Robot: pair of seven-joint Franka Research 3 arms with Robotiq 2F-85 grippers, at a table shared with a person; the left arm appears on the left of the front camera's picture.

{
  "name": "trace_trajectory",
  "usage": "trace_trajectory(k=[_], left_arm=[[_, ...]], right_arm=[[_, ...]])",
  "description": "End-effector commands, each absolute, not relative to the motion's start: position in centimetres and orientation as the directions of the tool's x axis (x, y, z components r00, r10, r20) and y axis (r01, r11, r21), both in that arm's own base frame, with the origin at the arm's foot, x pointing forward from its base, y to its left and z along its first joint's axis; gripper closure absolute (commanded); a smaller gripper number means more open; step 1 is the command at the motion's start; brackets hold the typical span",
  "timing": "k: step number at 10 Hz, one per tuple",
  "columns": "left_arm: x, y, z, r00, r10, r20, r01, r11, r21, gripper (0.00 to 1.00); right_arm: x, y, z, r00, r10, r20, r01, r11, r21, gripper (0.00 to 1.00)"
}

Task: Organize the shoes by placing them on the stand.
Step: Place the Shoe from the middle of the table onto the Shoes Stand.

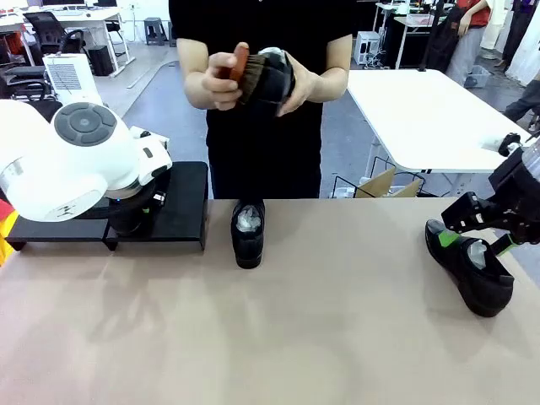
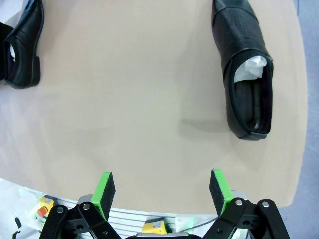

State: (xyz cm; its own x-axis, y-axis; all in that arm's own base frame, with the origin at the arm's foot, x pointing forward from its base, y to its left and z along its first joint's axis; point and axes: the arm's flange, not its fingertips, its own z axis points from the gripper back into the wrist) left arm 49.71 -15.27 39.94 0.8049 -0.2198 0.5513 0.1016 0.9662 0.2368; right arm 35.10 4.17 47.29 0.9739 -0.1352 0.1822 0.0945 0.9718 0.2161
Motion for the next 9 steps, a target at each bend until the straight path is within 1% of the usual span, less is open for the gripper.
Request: trace_trajectory(k=[1,2,6,8,9], left_arm=[[50.0,-15.3,39.9,0.798,-0.192,0.571,0.057,0.968,0.246,0.13],[49.8,-15.0,40.3,0.794,-0.185,0.579,0.042,0.967,0.251,0.0],[48.2,-14.6,43.0,0.752,-0.181,0.633,0.03,0.97,0.242,0.0],[47.0,-14.1,44.4,0.735,-0.184,0.653,0.053,0.975,0.216,0.0],[48.9,-15.0,43.4,0.76,-0.202,0.618,0.052,0.966,0.251,0.0]], right_arm=[[35.1,4.2,47.3,0.975,-0.131,0.182,0.089,0.971,0.223,0.0],[35.1,4.2,47.3,0.975,-0.131,0.182,0.089,0.971,0.223,0.0],[35.1,4.2,47.3,0.975,-0.131,0.182,0.089,0.971,0.223,0.0],[35.1,4.2,47.3,0.975,-0.131,0.182,0.089,0.971,0.223,0.0],[35.1,4.2,47.3,0.975,-0.131,0.182,0.089,0.971,0.223,0.0]])
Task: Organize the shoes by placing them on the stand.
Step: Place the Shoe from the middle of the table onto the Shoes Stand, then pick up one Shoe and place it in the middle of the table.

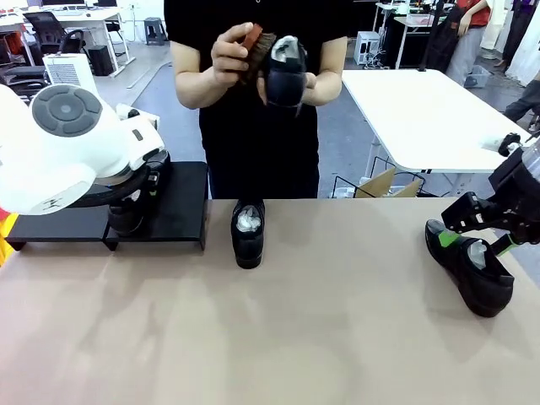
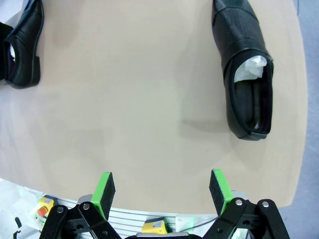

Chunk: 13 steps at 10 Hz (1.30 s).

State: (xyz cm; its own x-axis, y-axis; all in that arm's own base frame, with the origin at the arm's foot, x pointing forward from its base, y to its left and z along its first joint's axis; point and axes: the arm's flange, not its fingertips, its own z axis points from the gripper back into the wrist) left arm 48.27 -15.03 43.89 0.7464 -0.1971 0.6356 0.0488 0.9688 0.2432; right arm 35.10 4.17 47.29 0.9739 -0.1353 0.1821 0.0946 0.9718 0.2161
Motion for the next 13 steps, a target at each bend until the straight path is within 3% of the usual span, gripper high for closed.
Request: trace_trajectory(k=[1,8,11,13], left_arm=[[48.9,-15.0,43.4,0.76,-0.202,0.618,0.052,0.966,0.251,0.0],[48.6,-15.0,43.1,0.76,-0.193,0.621,0.054,0.97,0.236,0.0],[41.8,-15.8,50.7,0.712,-0.164,0.682,0.007,0.974,0.227,0.0],[37.4,-17.6,51.6,0.812,-0.167,0.559,0.074,0.98,0.186,0.0]], right_arm=[[35.1,4.2,47.3,0.975,-0.131,0.182,0.089,0.971,0.223,0.0],[35.1,4.2,47.3,0.975,-0.131,0.182,0.089,0.971,0.223,0.0],[35.1,4.2,47.3,0.975,-0.131,0.182,0.089,0.971,0.223,0.0],[35.1,4.2,47.3,0.975,-0.131,0.182,0.089,0.971,0.223,0.0]])
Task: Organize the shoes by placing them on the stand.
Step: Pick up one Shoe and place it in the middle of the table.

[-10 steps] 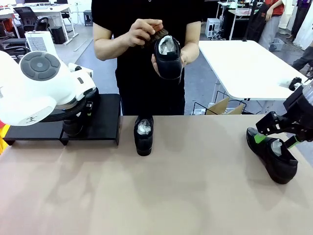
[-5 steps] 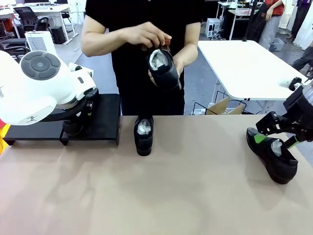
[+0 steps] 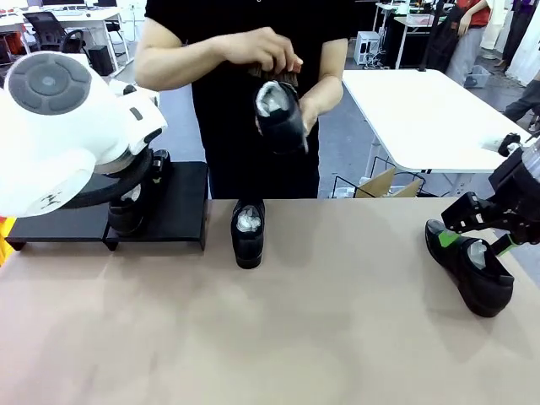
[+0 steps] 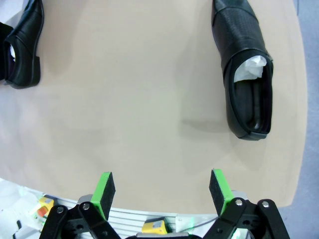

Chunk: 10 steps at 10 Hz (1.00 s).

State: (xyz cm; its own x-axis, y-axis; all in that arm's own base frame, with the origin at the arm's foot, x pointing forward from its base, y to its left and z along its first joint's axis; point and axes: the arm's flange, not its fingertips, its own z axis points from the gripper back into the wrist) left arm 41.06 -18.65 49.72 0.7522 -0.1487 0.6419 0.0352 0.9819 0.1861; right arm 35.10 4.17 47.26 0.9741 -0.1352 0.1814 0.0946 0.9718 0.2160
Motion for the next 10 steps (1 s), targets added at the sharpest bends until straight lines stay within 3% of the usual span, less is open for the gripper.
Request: trace_trajectory(k=[1,5,6,8,10], left_arm=[[35.2,-18.3,51.6,0.851,-0.213,0.481,0.134,0.972,0.194,0.0],[32.0,-17.0,48.9,0.929,-0.248,0.274,0.22,0.967,0.13,0.0],[31.8,-16.7,48.3,0.936,-0.248,0.25,0.222,0.967,0.126,0.0],[32.2,-16.5,46.8,0.942,-0.255,0.219,0.236,0.966,0.109,0.0],[31.8,-17.0,47.9,0.94,-0.237,0.245,0.208,0.968,0.139,0.0]], right_arm=[[35.1,4.2,47.3,0.975,-0.131,0.182,0.089,0.971,0.223,0.0],[35.1,4.2,47.3,0.975,-0.131,0.182,0.089,0.971,0.223,0.0],[35.1,4.2,47.3,0.974,-0.135,0.182,0.095,0.972,0.216,0.0],[36.5,4.6,45.0,0.992,-0.037,0.119,0.031,0.998,0.055,0.0],[41.1,1.8,41.6,0.997,0.075,0.018,-0.075,0.997,-0.005,0.0]])
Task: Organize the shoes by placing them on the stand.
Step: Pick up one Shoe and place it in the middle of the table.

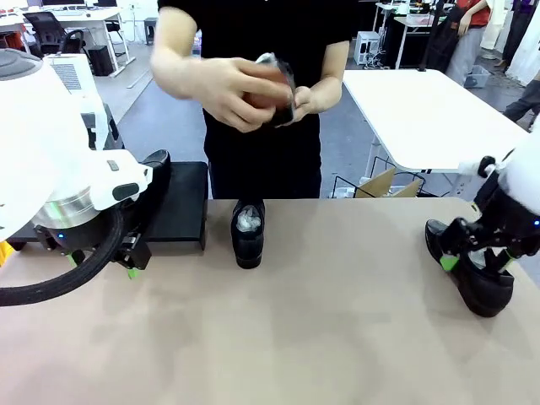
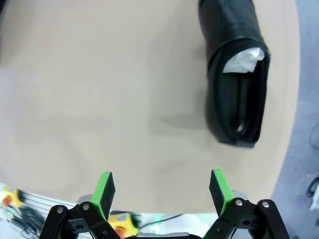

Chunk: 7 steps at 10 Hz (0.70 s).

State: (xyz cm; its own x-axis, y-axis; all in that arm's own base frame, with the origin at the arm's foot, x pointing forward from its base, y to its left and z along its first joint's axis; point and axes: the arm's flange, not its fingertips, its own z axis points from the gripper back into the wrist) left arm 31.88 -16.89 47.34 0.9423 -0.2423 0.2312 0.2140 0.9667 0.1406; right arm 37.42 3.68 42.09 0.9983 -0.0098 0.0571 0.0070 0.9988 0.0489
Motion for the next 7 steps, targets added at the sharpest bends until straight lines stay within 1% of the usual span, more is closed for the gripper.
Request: trace_trajectory(k=[1,2,3,4,5,6,7], left_arm=[[31.8,-17.0,47.9,0.94,-0.237,0.245,0.208,0.968,0.139,0.0],[31.8,-17.0,47.9,0.94,-0.237,0.245,0.208,0.968,0.139,0.0],[31.8,-17.0,47.9,0.94,-0.237,0.245,0.208,0.968,0.139,0.0],[31.8,-17.0,47.9,0.94,-0.237,0.245,0.208,0.968,0.139,0.0],[31.8,-17.0,47.9,0.94,-0.237,0.245,0.208,0.968,0.139,0.0],[31.8,-17.0,47.9,0.94,-0.237,0.245,0.208,0.968,0.139,0.0],[31.8,-17.0,47.9,0.94,-0.237,0.245,0.208,0.968,0.139,0.0]], right_arm=[[42.7,0.7,40.4,0.994,0.107,-0.009,-0.107,0.992,-0.068,0.0],[43.7,0.0,40.0,0.994,0.114,-0.008,-0.114,0.989,-0.097,0.0],[44.4,-0.4,40.5,0.995,0.103,0.009,-0.102,0.992,-0.079,0.0],[44.9,0.2,41.2,0.999,0.001,0.045,0.001,0.999,-0.051,0.0],[43.1,-0.1,38.7,0.996,0.079,-0.029,-0.081,0.994,-0.074,0.0],[43.1,-0.1,38.7,0.996,0.079,-0.029,-0.081,0.994,-0.074,0.0],[44.6,-0.4,39.8,0.998,0.064,-0.005,-0.065,0.995,-0.074,0.0]])
